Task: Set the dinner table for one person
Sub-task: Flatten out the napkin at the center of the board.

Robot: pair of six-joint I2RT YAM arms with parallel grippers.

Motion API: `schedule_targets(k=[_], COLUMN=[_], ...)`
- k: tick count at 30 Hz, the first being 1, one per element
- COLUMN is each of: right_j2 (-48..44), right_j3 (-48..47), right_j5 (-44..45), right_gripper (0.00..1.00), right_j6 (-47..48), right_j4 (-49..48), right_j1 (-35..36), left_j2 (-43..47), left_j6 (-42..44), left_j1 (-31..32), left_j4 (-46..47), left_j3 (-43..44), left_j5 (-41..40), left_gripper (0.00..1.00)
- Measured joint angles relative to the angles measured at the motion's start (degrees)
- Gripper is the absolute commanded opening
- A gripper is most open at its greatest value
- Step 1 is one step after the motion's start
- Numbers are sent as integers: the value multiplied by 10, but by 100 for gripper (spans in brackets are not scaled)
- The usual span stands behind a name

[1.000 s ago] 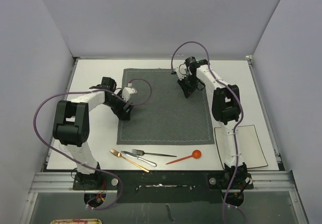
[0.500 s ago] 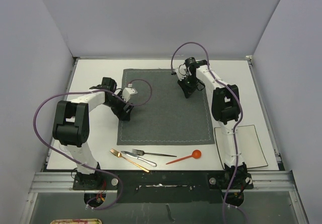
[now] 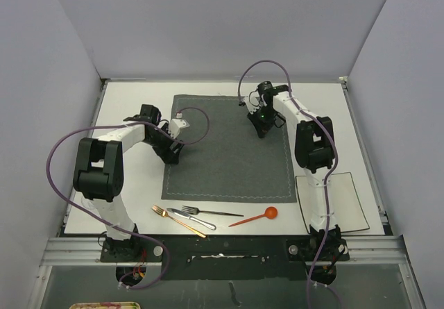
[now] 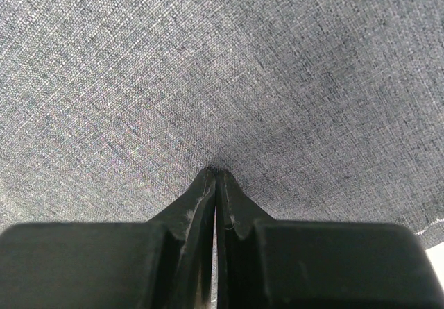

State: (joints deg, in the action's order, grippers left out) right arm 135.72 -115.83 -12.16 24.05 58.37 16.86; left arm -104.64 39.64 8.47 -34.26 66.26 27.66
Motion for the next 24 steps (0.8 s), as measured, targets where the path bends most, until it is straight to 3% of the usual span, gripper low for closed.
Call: schedule_targets(k=[24], right_j2=[-8], right_j3=[2], right_j5=[17], right_gripper=[0], right_j6=[9], right_j4=[23], right_j1=[-3], left_j2=[-13], left_j6=[-2], left_j1=[0], left_j4=[-24], left_j3=[19], left_j5=[-2], left_gripper=[74])
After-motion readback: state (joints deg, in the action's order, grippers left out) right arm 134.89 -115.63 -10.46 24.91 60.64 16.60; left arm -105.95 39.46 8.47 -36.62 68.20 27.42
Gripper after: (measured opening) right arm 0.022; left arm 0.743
